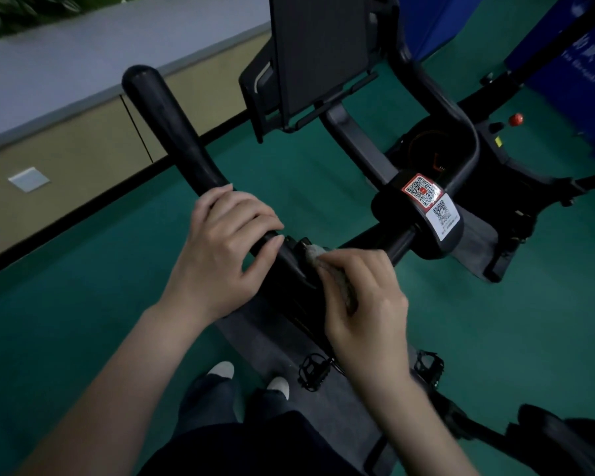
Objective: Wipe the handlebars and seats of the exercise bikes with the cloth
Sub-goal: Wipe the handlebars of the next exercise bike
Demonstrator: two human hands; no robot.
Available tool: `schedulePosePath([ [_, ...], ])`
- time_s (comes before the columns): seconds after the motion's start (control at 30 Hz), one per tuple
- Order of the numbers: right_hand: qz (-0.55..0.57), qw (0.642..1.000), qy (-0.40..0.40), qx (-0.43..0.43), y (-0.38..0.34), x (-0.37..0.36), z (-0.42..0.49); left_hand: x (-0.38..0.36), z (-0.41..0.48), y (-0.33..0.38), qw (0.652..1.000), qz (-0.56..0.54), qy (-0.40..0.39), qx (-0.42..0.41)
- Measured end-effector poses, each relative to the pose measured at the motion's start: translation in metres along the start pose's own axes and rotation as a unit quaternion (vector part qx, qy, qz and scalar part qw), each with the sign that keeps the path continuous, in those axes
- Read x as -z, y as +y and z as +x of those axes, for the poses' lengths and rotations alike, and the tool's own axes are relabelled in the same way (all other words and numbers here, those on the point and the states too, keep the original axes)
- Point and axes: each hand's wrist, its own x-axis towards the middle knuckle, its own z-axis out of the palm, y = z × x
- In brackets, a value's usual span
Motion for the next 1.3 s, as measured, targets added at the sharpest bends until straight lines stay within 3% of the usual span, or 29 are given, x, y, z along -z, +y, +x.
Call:
schedulePosePath([
  [0.1, 0.03, 0.998, 0.057, 0.018, -0.008, -0.016, -0.015, 0.002, 0.001, -0.002, 1.0, 0.001, -0.006, -0.007],
  [0.3, 0.052, 0.998, 0.036, 0.029, -0.007, -0.014, -0.019, 0.004, 0.002, -0.003, 0.999, 0.014, -0.021, -0.022],
  [0.5, 0.059, 0.985, 0.151, -0.056, -0.018, -0.021, -0.037, 0.006, 0.001, -0.005, 0.999, 0.018, -0.028, -0.031],
  [0.83, 0.138, 0.954, 0.198, -0.179, -0.042, -0.019, -0.052, 0.024, 0.0, -0.006, 0.994, -0.007, -0.061, -0.091],
  [1.03, 0.158, 0.964, 0.155, -0.147, -0.039, -0.012, -0.047, 0.034, -0.018, 0.002, 0.995, 0.014, -0.055, -0.084],
  [1.3, 0.202, 0.974, 0.072, -0.07, -0.018, 0.014, -0.047, 0.04, -0.063, 0.038, 0.996, 0.072, -0.031, 0.037],
])
